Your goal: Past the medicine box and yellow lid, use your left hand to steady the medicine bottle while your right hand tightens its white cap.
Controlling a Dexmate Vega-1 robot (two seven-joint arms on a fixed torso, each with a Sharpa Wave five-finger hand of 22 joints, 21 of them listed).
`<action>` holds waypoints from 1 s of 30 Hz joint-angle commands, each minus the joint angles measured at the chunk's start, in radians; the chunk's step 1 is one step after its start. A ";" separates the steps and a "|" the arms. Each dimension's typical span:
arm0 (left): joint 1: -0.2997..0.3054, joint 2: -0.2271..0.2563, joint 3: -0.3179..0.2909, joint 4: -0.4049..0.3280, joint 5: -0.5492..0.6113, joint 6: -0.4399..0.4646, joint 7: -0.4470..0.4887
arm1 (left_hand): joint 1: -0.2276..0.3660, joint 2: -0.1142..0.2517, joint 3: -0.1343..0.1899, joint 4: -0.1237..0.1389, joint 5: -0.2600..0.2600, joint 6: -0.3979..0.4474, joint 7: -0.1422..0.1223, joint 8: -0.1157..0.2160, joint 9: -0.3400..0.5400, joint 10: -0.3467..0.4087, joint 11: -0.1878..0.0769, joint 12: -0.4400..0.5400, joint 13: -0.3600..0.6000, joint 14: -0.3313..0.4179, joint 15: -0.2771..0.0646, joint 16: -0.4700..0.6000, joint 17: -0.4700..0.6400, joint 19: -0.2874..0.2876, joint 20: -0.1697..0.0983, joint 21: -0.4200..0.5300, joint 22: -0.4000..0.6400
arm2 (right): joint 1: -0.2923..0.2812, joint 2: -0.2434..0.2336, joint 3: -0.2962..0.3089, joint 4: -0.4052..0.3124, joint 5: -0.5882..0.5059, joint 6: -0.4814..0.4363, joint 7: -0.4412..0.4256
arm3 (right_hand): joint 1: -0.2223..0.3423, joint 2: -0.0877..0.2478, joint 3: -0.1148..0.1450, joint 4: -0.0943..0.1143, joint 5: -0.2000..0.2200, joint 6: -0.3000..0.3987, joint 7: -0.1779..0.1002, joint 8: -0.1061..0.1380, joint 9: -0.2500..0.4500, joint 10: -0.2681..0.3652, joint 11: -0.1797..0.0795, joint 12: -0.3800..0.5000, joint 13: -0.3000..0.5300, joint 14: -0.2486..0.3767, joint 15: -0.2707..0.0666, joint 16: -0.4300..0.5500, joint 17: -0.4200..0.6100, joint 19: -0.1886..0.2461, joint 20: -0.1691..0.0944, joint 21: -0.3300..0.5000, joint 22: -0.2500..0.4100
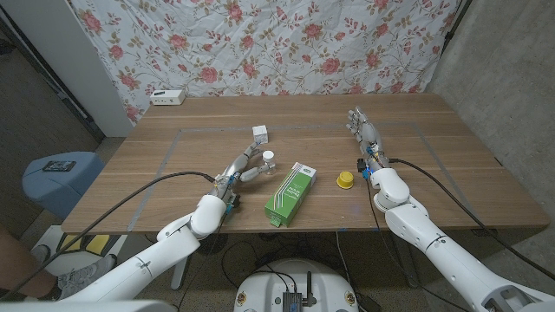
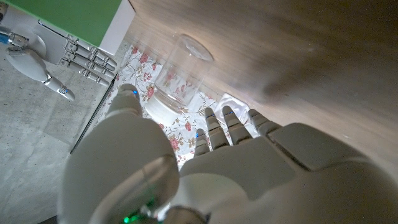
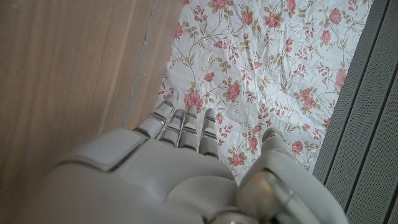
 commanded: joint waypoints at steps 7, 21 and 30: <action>0.033 0.014 -0.037 -0.036 -0.115 -0.075 -0.075 | -0.051 0.012 -0.028 0.019 0.007 0.005 0.042 0.003 0.003 -0.097 0.012 0.000 -0.002 -0.105 0.014 -0.004 0.006 -0.037 0.000 0.003 0.005 | -0.039 -0.010 0.004 -0.048 -0.023 -0.015 -0.042 | -0.018 -0.004 -0.003 0.010 0.008 -0.012 -0.006 -0.005 0.003 -0.012 -0.001 -0.003 0.004 -0.013 -0.001 -0.003 0.004 -0.014 -0.003 -0.004 0.001; 0.037 0.008 -0.065 -0.065 -0.125 -0.120 -0.080 | -0.107 0.050 -0.049 0.050 0.005 0.000 0.125 0.002 0.003 -0.163 0.057 0.008 -0.003 -0.152 0.057 0.005 0.005 0.027 -0.069 0.022 0.004 | -0.061 -0.010 0.003 -0.072 -0.043 -0.011 -0.062 | -0.028 -0.007 -0.006 0.014 0.011 -0.016 -0.013 -0.003 0.002 -0.015 -0.011 -0.001 0.003 -0.022 -0.016 -0.003 0.004 -0.018 -0.002 -0.003 0.001; 0.048 0.008 -0.088 -0.091 -0.148 -0.113 -0.088 | -0.121 0.062 -0.051 0.059 0.004 0.004 0.130 0.004 0.003 -0.158 0.066 0.014 -0.003 -0.155 0.061 0.007 0.006 0.024 -0.067 0.018 0.004 | -0.074 -0.024 0.007 -0.107 -0.050 -0.030 -0.068 | -0.034 -0.010 -0.008 0.015 0.012 -0.028 -0.021 -0.006 0.002 -0.025 -0.011 -0.003 0.003 -0.030 -0.017 -0.004 0.004 -0.025 -0.006 -0.004 0.001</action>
